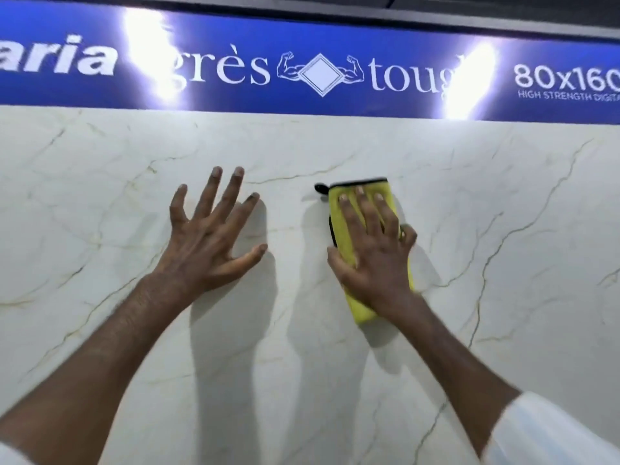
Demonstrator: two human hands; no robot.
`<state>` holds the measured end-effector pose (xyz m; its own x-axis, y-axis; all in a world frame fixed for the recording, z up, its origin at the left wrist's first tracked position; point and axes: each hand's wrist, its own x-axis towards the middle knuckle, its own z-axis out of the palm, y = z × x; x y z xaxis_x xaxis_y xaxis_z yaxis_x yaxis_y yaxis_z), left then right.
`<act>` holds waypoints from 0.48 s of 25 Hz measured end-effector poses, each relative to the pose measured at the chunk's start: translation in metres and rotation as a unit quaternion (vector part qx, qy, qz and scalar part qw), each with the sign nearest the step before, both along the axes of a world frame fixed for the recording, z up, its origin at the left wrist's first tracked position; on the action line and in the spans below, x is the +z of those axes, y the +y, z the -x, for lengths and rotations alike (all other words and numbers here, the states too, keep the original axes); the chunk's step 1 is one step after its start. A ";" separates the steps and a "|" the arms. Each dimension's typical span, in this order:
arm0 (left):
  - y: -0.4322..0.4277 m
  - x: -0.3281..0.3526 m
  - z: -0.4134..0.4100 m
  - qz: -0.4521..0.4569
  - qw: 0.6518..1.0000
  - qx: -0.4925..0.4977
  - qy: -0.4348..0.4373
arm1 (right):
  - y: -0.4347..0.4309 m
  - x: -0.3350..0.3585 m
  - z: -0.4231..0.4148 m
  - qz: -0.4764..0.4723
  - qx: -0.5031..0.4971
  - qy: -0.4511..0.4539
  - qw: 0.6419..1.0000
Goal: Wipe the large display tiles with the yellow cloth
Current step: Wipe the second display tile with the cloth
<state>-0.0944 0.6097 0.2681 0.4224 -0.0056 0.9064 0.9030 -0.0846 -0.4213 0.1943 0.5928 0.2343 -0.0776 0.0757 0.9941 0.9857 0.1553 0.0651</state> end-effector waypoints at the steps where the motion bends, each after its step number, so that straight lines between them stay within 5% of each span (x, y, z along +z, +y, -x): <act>1: 0.007 0.000 0.005 0.006 1.000 0.000 -0.007 | 0.002 0.036 0.005 0.002 0.000 -0.007 1.000; 7: 0.025 -0.009 0.005 -0.023 0.999 -0.035 -0.032 | 0.003 0.181 0.043 0.031 -0.023 0.020 0.999; 12: 0.030 -0.012 0.006 -0.030 0.997 -0.065 -0.031 | 0.006 0.081 0.050 -0.034 -0.003 -0.023 0.999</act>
<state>-0.1006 0.6394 0.2562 0.3584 -0.1127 0.9268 0.9101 -0.1789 -0.3737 0.1443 0.5985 0.3154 -0.1234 0.0095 0.9923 0.9824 0.1425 0.1208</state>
